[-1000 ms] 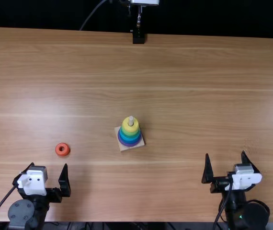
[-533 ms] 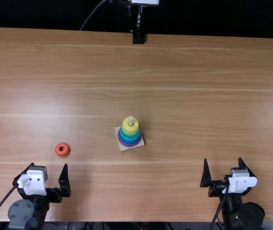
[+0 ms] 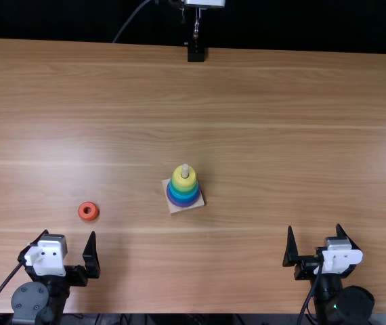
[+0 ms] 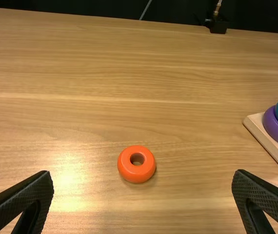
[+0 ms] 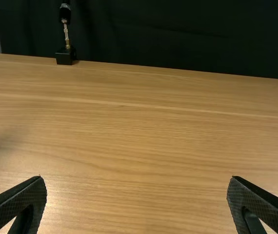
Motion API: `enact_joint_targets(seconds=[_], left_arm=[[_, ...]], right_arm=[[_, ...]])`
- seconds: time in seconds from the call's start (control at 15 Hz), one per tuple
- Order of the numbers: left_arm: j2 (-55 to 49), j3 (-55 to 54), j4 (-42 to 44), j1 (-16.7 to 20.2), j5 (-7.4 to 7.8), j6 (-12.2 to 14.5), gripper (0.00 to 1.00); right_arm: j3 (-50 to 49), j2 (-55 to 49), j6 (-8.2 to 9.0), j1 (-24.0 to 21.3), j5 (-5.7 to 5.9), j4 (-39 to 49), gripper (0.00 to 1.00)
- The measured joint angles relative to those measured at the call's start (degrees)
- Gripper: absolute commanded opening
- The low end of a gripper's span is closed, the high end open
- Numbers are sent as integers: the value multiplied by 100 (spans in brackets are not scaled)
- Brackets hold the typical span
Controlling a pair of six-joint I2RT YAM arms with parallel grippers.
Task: Build the Hanoi tower: stack the rings onto the peg from bottom to top in this color order: purple, dark blue, light blue, dark green, light green, yellow, orange.
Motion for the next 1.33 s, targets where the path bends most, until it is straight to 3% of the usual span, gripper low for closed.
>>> enact_joint_targets(seconds=[0.87, 1.07, 1.33], left_arm=[[0, 0, 0, 0, 11, 2, 100], [15, 234, -452, 0, 13, 4, 100], [1506, 2076, -313, 271, 0, 0, 100]], right_arm=[[0, 0, -11, 2, 0, 0, 100], [0, 0, -11, 2, -2, -2, 100], [0, 0, -11, 2, 2, -2, 100]])
